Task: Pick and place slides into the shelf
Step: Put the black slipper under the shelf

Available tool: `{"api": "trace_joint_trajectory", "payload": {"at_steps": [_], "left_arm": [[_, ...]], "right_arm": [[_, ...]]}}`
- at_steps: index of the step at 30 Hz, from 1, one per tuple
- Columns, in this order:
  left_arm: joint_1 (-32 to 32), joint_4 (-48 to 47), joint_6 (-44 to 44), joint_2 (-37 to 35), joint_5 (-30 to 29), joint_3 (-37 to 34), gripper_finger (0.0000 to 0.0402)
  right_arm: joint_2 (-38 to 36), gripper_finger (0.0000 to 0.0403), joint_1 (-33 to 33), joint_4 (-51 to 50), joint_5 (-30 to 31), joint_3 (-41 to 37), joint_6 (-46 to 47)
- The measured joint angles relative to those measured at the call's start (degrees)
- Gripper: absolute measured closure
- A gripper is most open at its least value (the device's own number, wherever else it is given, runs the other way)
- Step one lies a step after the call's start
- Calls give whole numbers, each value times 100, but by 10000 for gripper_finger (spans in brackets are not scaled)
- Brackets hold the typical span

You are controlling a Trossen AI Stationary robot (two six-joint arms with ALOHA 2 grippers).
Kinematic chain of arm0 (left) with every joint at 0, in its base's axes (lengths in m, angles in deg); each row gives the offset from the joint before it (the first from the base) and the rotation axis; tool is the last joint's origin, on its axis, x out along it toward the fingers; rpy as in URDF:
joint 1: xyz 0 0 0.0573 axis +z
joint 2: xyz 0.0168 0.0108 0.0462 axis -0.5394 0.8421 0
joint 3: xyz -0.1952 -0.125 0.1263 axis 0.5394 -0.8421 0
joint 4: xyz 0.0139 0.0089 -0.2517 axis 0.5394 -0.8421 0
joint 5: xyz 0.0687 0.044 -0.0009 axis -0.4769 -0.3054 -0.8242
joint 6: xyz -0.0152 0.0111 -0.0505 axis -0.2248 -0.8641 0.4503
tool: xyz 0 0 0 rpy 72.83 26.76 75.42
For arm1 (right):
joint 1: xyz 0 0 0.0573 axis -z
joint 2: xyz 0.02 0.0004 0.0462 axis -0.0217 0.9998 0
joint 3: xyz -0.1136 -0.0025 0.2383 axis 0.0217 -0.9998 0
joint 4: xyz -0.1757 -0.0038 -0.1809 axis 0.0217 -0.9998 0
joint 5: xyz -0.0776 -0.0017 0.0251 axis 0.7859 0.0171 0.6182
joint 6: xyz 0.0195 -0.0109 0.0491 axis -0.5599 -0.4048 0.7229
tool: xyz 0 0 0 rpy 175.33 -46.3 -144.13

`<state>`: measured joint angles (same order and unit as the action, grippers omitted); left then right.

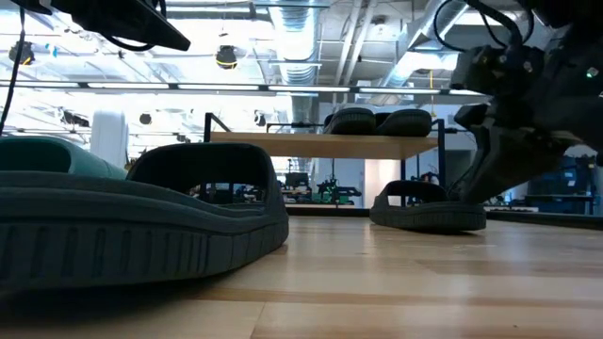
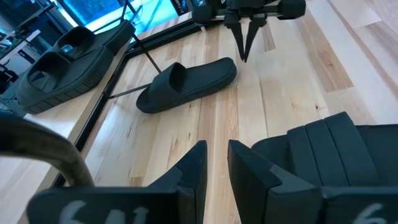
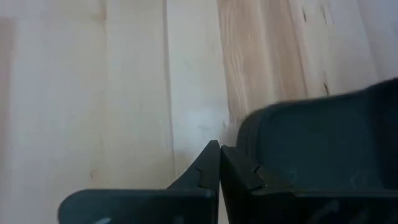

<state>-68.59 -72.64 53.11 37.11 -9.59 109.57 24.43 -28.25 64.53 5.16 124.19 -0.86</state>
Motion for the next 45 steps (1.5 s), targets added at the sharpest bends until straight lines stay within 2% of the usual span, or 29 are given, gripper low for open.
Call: {"api": "trace_joint_trajectory", "payload": {"at_steps": [13,32,45], "left_arm": [[0,13,-4,0,-2,0,346],[0,9,-4,0,-2,0,346],[0,9,4,0,-2,0,346]], "right_arm": [[57,403,192,-92,26,0,149],[55,403,613,45,-189,0,-203],[55,403,1297,35,-273,0,-640]]}}
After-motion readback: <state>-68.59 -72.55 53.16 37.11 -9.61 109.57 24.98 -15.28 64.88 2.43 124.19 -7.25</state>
